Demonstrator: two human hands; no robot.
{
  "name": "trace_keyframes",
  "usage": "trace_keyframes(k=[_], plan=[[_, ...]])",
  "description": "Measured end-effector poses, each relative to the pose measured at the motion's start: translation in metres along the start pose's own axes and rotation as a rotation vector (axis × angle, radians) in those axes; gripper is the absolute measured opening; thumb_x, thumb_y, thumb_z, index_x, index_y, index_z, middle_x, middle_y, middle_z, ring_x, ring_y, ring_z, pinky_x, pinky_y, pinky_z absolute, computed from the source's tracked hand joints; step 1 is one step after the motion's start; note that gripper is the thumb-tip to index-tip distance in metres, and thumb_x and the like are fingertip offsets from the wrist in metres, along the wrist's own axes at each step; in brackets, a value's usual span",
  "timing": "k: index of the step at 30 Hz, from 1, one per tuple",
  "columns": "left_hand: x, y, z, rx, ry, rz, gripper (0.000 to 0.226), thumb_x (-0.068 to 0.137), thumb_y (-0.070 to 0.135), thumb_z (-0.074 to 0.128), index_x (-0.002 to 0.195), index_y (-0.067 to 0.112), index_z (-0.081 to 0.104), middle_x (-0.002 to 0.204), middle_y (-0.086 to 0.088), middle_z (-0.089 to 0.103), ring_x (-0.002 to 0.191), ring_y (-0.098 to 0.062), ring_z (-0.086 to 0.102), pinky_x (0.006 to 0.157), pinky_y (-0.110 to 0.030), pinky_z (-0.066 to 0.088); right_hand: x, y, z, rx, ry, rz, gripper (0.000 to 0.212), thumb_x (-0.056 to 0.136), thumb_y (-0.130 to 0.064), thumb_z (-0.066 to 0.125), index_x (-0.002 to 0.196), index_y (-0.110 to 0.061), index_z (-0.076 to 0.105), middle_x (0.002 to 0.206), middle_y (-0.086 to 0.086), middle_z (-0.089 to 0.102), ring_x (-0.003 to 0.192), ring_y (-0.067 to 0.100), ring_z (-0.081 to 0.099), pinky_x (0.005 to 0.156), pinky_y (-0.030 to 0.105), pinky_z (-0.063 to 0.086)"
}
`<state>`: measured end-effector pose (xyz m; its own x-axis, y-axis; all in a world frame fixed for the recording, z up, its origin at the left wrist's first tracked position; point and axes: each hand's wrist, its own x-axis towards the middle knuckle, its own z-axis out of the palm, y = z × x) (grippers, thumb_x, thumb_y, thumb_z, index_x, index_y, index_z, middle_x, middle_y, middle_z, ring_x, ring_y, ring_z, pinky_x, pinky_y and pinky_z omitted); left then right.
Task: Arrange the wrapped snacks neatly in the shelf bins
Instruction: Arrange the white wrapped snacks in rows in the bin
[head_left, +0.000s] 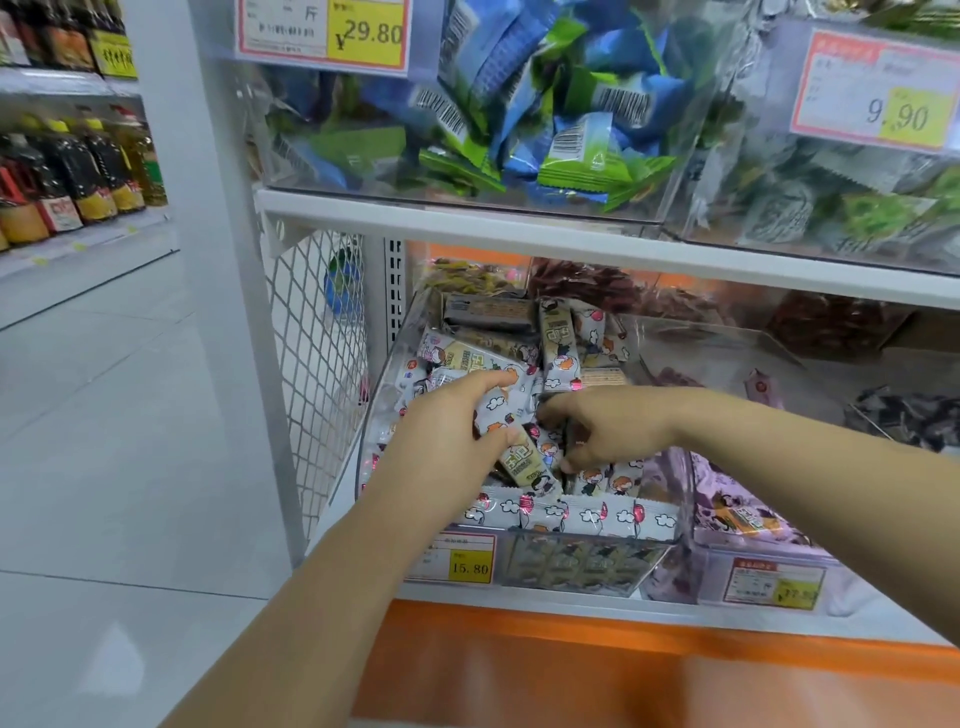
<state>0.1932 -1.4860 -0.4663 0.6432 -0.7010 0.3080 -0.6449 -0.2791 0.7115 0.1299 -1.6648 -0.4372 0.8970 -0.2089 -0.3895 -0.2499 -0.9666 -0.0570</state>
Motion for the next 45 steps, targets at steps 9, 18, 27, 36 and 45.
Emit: trace_keyframes(k=[9, 18, 27, 36, 45], plan=[[0.002, 0.0, -0.009, 0.019, 0.022, 0.017, 0.045, 0.088, 0.033, 0.061, 0.131, 0.04, 0.047, 0.095, 0.01, 0.052, 0.08, -0.003, 0.042, 0.062, 0.002, 0.033, 0.01, -0.004, 0.005, 0.104, -0.099, 0.053, 0.06, 0.088, -0.023, 0.061, 0.139, -0.009, 0.034, 0.098, -0.006, 0.051, 0.082, 0.013, 0.05, 0.063, 0.019, 0.04], [0.002, 0.008, -0.01, 0.066, 0.043, 0.062, 0.044, 0.089, 0.031, 0.06, 0.131, 0.038, 0.048, 0.101, -0.001, 0.067, 0.078, -0.006, 0.047, 0.065, -0.002, 0.034, -0.004, 0.001, -0.004, 0.052, -0.158, -0.022, 0.031, 0.086, -0.04, 0.062, 0.073, -0.016, 0.047, 0.065, -0.002, 0.047, 0.057, 0.014, 0.041, 0.053, 0.026, 0.032], [0.006, 0.02, 0.002, 0.25, -0.053, 0.143, 0.047, 0.091, 0.027, 0.058, 0.135, 0.035, 0.044, 0.119, 0.001, 0.061, 0.094, -0.014, 0.055, 0.066, -0.016, 0.03, -0.015, 0.001, -0.003, 0.036, -0.228, -0.066, 0.02, 0.093, -0.035, 0.053, 0.087, -0.016, 0.053, 0.071, -0.003, 0.046, 0.064, 0.015, 0.041, 0.062, 0.028, 0.036], [0.009, 0.002, 0.024, 0.23, -0.361, 0.101, 0.028, 0.096, 0.032, 0.049, 0.118, 0.025, 0.063, 0.109, 0.004, 0.053, 0.088, -0.009, 0.05, 0.079, -0.023, 0.041, -0.01, 0.009, -0.003, 0.214, -0.297, -0.045, 0.023, 0.093, -0.03, 0.056, 0.107, -0.013, 0.062, 0.089, 0.009, 0.054, 0.081, 0.019, 0.044, 0.074, 0.037, 0.036], [0.015, 0.007, 0.03, 0.496, -0.279, 0.103, 0.023, 0.098, 0.033, 0.044, 0.102, 0.025, 0.064, 0.088, 0.003, 0.066, 0.079, -0.016, 0.058, 0.073, -0.029, 0.048, -0.016, 0.005, -0.002, 0.077, -0.235, -0.049, 0.021, 0.094, -0.029, 0.05, 0.085, -0.011, 0.055, 0.079, 0.009, 0.049, 0.07, 0.026, 0.047, 0.066, 0.041, 0.04]])
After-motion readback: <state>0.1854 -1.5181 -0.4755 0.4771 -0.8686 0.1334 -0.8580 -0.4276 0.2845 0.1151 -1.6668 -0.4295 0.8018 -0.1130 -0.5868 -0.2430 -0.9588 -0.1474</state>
